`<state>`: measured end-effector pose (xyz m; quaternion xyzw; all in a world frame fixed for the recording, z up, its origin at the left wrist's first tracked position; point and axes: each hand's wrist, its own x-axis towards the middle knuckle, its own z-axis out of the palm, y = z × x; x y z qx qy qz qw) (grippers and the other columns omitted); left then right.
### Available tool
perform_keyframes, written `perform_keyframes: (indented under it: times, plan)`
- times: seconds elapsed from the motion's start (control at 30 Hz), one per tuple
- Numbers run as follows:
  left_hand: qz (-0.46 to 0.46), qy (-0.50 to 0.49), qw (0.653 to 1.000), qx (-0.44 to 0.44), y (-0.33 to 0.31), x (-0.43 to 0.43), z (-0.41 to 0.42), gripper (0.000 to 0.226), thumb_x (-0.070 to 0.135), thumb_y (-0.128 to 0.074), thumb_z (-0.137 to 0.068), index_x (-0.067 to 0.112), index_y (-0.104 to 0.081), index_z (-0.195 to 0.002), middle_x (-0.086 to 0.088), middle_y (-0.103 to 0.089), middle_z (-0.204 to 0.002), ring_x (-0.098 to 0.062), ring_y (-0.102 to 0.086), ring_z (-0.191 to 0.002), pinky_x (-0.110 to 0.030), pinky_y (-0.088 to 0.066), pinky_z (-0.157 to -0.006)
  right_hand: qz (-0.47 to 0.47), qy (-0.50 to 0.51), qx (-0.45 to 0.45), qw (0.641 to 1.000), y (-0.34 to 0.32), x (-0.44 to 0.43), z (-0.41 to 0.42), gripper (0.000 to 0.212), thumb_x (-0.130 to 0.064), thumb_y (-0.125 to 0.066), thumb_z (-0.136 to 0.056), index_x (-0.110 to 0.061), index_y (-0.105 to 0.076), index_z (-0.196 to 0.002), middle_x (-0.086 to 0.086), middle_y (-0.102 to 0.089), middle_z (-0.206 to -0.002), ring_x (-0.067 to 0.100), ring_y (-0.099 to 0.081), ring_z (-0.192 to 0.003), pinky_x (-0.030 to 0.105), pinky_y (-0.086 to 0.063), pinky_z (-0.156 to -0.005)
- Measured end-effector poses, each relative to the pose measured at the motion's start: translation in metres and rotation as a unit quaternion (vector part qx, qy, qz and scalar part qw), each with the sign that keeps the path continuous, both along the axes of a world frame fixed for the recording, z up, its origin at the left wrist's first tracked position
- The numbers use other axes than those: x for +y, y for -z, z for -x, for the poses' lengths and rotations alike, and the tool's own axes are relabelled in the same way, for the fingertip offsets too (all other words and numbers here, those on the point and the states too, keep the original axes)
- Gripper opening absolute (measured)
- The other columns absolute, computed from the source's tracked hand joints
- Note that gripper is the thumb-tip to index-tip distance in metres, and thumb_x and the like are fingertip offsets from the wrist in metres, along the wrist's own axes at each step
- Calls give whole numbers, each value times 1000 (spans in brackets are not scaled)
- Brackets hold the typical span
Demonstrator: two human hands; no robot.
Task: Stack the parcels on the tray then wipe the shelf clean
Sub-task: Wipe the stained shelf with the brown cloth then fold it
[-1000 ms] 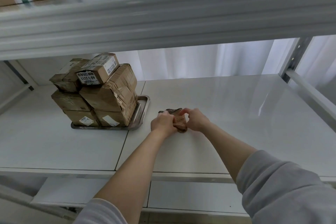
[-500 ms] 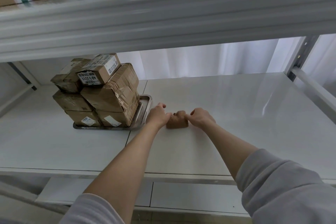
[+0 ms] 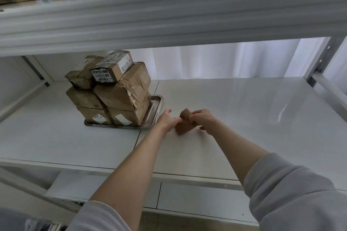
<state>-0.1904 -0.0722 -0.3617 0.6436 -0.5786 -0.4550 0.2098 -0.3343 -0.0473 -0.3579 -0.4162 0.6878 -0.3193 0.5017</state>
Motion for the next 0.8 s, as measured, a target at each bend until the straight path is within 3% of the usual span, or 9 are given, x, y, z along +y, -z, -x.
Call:
perform_keyframes:
  times: [0.1,0.17,0.27,0.37,0.47,0.53,0.63,0.8]
  plan:
    - [-33,26,998,47,-13,11,-9,63,25,-61,-89,24,-33,-146,-9,-45,-142,-24,-47,-122,-36,-41,-93,21,-11,-75,997,-13,6,-7,40,0,-54,-83,-10,-63,-120,9,-60,-106,22,-54,-100,33,-46,-86]
    - [-50,23,998,39,-19,20,-15,46,28,-60,-89,23,-49,-133,-7,-56,-131,-21,-52,-114,-39,-43,-94,37,-14,-111,993,-18,8,-15,39,0,-55,-84,-9,-62,-122,10,-60,-108,23,-56,-100,32,-50,-85]
    - [-47,-18,997,61,-24,30,-25,37,27,-62,-89,16,-57,-124,-10,-62,-123,-20,-58,-104,-38,-46,-91,43,23,-157,986,-19,10,-26,40,-3,-58,-87,-6,-56,-127,11,-59,-112,24,-58,-102,33,-53,-83]
    - [-27,-74,994,80,-30,40,-34,40,22,-62,-90,10,-54,-128,-13,-61,-124,-23,-59,-103,-37,-47,-89,21,25,-166,986,-16,14,-35,46,-20,-67,-88,-6,-51,-129,11,-61,-119,24,-62,-102,32,-52,-79]
    - [-11,-139,987,81,-32,50,-43,47,20,-61,-91,5,-48,-133,-15,-58,-128,-29,-56,-115,-34,-47,-84,-27,-47,-113,992,-15,24,-42,51,-44,-71,-83,-8,-56,-116,8,-65,-111,21,-63,-96,34,-50,-84]
    - [-10,-172,983,71,-32,55,-50,51,22,-62,-90,5,-45,-135,-14,-55,-130,-30,-54,-118,-34,-46,-83,-54,-91,-116,988,-14,29,-47,53,-48,-72,-81,-9,-58,-114,7,-67,-107,21,-66,-95,35,-52,-88]
    - [-27,-196,977,76,-32,57,-62,58,27,-65,-88,6,-43,-137,-14,-56,-129,-28,-56,-114,-36,-49,-83,-66,-129,-144,979,-13,32,-62,49,-43,-75,-79,-11,-61,-114,7,-70,-104,20,-69,-91,34,-55,-86]
    - [-61,-167,976,126,-34,44,-81,44,25,-62,-90,4,-50,-127,-13,-60,-122,-24,-60,-104,-31,-53,-71,-38,-54,-166,984,-12,25,-88,40,-16,-73,-83,-13,-53,-118,14,-66,-106,20,-65,-81,26,-54,-64]
